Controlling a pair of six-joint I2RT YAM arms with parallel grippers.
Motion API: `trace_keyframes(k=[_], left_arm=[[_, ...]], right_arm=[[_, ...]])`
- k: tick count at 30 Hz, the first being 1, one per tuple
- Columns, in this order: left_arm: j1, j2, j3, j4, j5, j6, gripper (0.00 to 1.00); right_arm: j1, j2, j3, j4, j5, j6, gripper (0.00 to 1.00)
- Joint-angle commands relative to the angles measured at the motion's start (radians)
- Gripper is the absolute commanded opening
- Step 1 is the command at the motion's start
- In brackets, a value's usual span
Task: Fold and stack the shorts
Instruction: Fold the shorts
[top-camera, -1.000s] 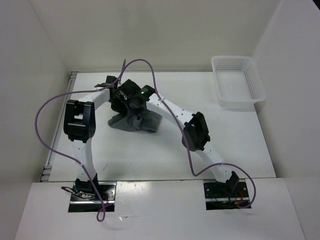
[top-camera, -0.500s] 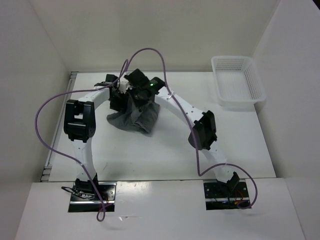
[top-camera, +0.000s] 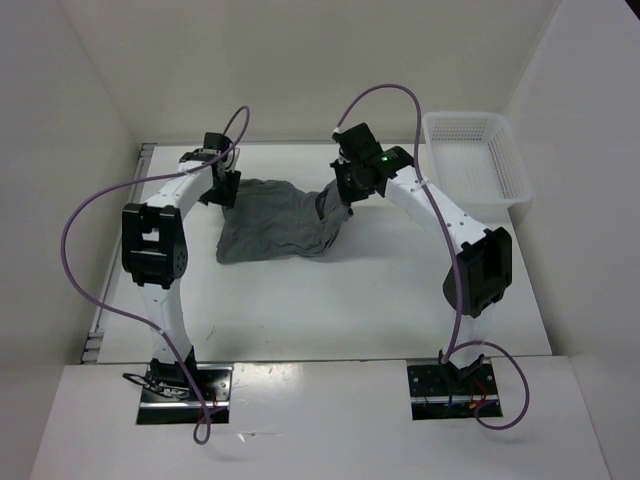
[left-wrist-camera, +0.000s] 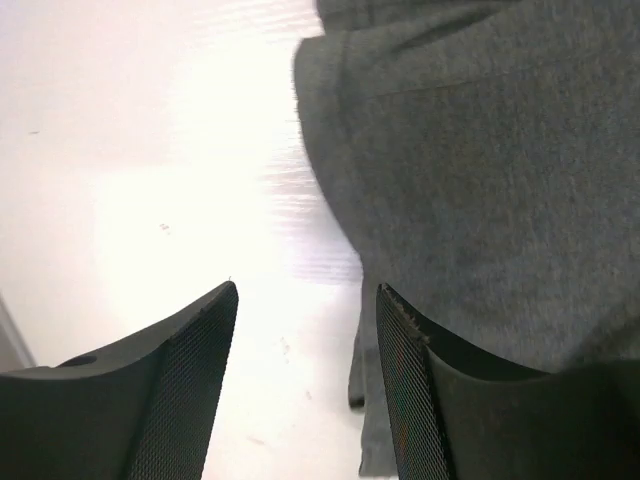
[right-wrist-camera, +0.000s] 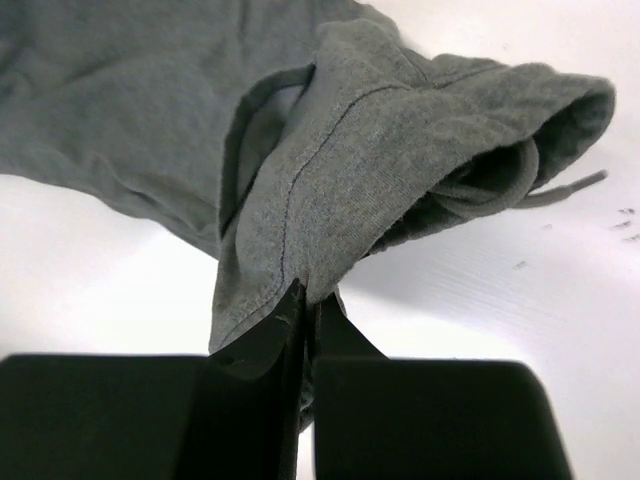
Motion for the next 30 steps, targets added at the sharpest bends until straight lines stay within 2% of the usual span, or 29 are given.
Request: trace_keyframes(k=[1,5,6,11,15,18,22,30], left_arm=[[-0.029,-0.085,0.060,-0.064,-0.059,0.004,0.65],[-0.135,-0.127,0.071,-0.089,0.085,0.004,0.68],[-0.159,-0.127,0.080,-0.099,0.168,0.004,0.70],[-0.276,0.002,0.111,-0.127,0.375,0.004,0.68],[-0.307,0.077,0.122,-0.150,0.523,0.004,0.66],[-0.356,0.099,0.084,-0.150,0.511,0.004,0.65],[-0.422,0.109,0.015,-0.101,0.410,0.004,0.65],[-0.480,0.100,-0.044,-0.083,0.409,0.004,0.65]], right_arm=[[-0.039,-0.091,-0.056,0.065,0.007,-0.036,0.00],[-0.074,-0.129,-0.077,0.054,0.020,-0.073,0.00],[-0.083,-0.129,-0.077,0.054,0.020,-0.073,0.00],[-0.083,-0.148,-0.086,0.042,0.043,-0.087,0.00],[-0.092,-0.172,-0.096,0.042,0.054,-0.087,0.00],[-0.092,-0.181,-0.106,0.042,0.054,-0.087,0.00],[-0.092,-0.181,-0.116,0.042,0.063,-0.087,0.00],[-0.123,-0.210,-0.125,0.042,0.072,-0.087,0.00]])
